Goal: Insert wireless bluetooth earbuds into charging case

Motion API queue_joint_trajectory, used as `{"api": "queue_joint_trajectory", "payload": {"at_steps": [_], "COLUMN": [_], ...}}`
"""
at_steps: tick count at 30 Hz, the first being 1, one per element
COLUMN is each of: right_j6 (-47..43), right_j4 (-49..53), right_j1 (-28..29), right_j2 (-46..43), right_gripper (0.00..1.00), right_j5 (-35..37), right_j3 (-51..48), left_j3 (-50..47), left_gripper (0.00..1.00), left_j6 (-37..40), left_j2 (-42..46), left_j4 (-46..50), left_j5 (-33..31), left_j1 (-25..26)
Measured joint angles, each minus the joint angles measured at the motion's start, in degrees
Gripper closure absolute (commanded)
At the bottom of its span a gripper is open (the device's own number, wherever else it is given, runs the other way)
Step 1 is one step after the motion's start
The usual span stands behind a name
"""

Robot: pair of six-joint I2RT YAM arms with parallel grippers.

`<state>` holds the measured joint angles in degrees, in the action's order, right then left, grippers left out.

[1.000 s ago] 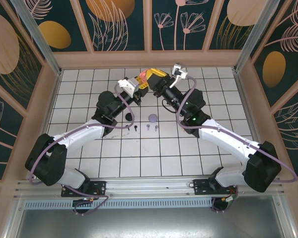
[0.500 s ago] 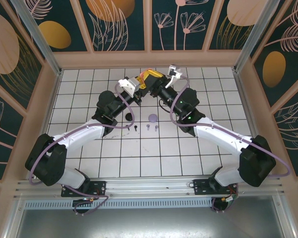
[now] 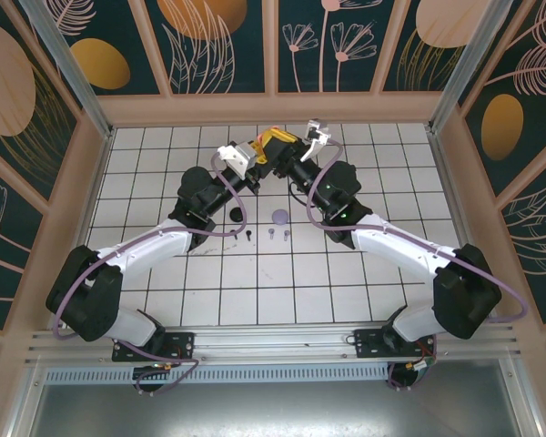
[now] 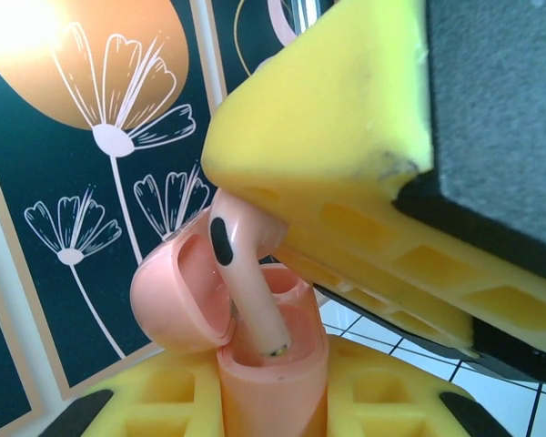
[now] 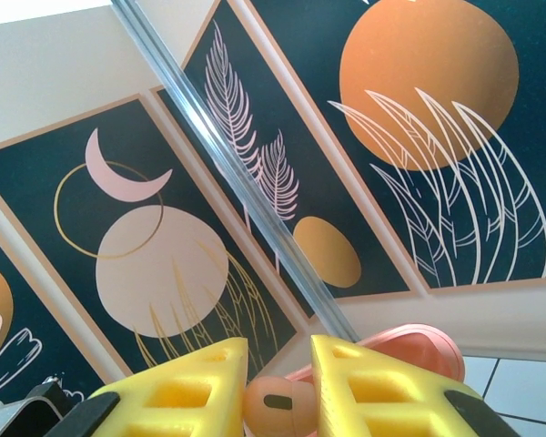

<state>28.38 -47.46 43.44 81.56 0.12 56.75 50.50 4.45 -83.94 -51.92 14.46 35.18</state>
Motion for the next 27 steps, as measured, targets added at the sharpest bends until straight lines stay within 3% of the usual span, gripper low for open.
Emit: {"api": "queue_joint_trajectory", "payload": {"at_steps": [27], "right_j6": [0.0], "right_j4": [-2.9], "right_j1": [-0.8], "right_j2": [0.0], "right_gripper": [0.75], "right_j5": [0.3], "right_j3": [-3.1], "left_j3": [0.1], "left_gripper": [1.00], "left_j6": [0.0], "left_j2": [0.0], "left_j4": [2.1], "left_j5": [0.0], "left_j1": [0.0]}}
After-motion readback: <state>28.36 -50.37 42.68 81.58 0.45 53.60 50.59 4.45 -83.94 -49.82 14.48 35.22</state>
